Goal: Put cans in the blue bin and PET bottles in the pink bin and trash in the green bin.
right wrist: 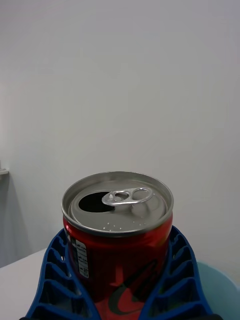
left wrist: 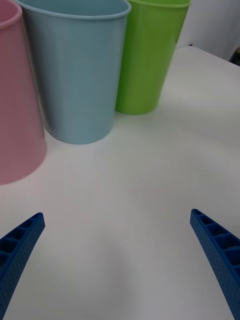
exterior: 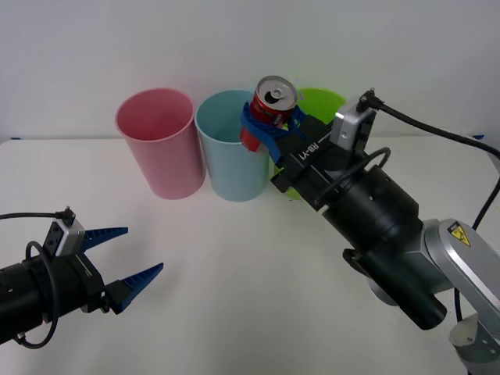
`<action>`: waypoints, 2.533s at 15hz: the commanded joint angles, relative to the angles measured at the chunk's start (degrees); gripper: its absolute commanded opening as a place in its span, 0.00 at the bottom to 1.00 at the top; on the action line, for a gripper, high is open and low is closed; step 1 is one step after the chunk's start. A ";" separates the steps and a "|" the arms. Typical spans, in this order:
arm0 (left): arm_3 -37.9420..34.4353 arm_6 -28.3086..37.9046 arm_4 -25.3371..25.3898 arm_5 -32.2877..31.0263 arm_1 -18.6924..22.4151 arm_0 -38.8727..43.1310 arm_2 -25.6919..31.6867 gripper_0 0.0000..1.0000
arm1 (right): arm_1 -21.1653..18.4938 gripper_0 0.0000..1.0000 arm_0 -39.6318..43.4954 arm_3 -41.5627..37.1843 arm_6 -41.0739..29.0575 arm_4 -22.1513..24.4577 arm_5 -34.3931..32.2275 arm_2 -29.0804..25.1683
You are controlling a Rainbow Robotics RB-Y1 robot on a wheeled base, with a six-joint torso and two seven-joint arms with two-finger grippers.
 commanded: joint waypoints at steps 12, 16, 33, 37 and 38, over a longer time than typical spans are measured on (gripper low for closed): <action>0.00 0.00 0.00 0.00 0.00 0.00 0.00 1.00 | 6.95 0.00 -30.61 34.76 -2.65 -1.37 8.76 6.32; 0.00 0.00 0.00 0.00 0.00 0.00 0.00 1.00 | 6.60 0.00 -33.51 40.65 -3.08 -1.55 8.76 8.25; 0.00 0.00 0.00 0.00 0.00 0.00 0.00 1.00 | 4.67 1.00 -34.13 43.73 -4.40 -2.25 8.84 11.15; 0.00 0.00 0.00 0.00 0.00 0.00 0.00 1.00 | 4.67 1.00 -34.21 43.73 -4.58 -2.25 8.76 11.15; 0.00 0.00 0.00 0.00 0.00 0.00 0.00 1.00 | 4.67 1.00 -34.21 43.73 -4.58 -2.25 8.76 11.15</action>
